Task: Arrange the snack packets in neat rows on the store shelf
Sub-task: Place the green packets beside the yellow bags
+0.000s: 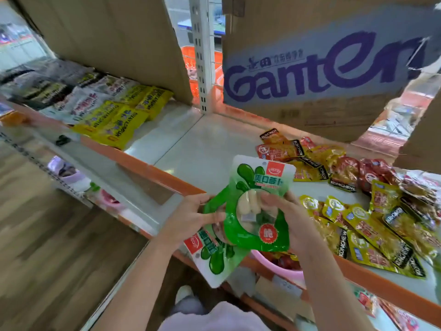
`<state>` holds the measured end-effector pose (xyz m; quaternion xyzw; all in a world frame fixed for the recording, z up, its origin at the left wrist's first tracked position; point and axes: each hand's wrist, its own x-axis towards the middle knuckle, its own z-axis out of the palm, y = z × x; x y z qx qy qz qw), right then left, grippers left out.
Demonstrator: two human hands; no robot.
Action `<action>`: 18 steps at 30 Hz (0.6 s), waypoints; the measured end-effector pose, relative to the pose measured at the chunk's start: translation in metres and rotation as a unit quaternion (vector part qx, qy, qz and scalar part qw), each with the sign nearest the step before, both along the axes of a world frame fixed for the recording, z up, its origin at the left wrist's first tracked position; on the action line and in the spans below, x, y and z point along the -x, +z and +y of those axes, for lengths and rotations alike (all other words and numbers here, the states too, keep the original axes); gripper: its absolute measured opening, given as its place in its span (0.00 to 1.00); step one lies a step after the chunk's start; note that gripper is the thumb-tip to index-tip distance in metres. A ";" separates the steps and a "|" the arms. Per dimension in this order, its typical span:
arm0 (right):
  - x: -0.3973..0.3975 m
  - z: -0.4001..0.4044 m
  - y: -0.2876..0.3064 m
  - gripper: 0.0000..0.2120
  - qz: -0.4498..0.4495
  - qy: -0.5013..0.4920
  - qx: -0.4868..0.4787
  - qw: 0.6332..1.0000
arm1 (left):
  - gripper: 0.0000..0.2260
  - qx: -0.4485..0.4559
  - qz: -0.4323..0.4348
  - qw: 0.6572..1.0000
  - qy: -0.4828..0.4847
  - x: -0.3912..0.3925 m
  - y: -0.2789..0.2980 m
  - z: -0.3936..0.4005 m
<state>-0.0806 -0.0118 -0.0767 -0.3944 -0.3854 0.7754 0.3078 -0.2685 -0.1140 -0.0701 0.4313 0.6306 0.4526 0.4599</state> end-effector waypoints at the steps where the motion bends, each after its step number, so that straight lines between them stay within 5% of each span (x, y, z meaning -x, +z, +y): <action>1: 0.008 -0.001 0.001 0.23 0.004 0.017 0.006 1.000 | 0.16 -0.001 0.007 1.000 0.004 0.006 -0.001 -0.005; 4: 0.030 -0.001 0.003 0.19 -0.001 0.054 -0.006 0.999 | 0.13 -0.001 0.053 0.998 0.033 0.026 -0.002 -0.014; 9: 0.080 -0.010 0.012 0.17 0.027 -0.027 -0.062 0.997 | 0.03 -0.004 0.091 0.986 0.138 0.071 -0.002 -0.016; 12: 0.111 -0.014 0.009 0.18 0.044 -0.096 -0.041 0.994 | 0.08 0.013 -0.014 0.973 0.231 0.112 -0.008 -0.022; 16: 0.152 -0.020 0.006 0.13 0.074 -0.155 -0.019 0.985 | 0.16 0.035 -0.242 0.946 0.211 0.145 -0.012 -0.024; 18: 0.171 -0.024 0.005 0.11 0.080 -0.172 -0.020 0.982 | 0.12 0.050 -0.211 0.961 0.169 0.153 -0.012 -0.021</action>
